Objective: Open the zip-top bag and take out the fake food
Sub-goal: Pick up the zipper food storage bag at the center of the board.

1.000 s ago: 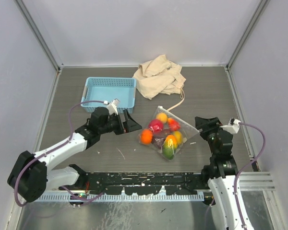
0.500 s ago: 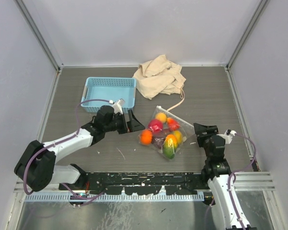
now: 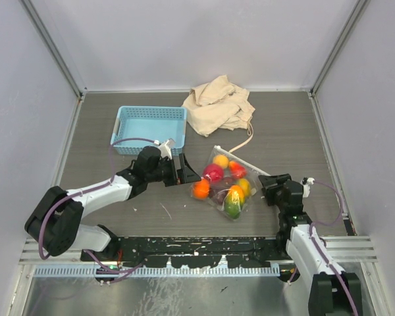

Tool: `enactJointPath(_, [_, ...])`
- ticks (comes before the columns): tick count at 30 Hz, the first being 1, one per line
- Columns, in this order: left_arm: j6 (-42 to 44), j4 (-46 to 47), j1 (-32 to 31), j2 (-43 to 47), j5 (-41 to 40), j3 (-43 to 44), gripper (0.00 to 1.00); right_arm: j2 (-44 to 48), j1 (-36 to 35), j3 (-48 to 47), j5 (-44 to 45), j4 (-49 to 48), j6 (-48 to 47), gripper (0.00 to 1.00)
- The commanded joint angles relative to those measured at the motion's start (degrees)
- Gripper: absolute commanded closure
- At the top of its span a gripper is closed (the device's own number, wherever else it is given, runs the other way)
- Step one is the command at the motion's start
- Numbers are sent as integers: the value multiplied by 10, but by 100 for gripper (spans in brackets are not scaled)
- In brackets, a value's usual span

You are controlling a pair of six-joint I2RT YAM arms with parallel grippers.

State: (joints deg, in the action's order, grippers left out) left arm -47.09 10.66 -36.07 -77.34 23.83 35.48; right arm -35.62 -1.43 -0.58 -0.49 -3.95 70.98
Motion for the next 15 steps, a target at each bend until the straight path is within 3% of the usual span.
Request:
enactJointPath(1, [3, 36, -4, 4, 2, 15, 2, -57, 15, 16, -19, -130, -1, 36])
enactJointPath(5, [5, 30, -5, 12, -1, 10, 2, -97, 30, 30, -36, -206, -2, 44])
enactJointPath(15, [20, 15, -4, 87, -15, -18, 1, -111, 44, 18, -100, -301, -61, 90])
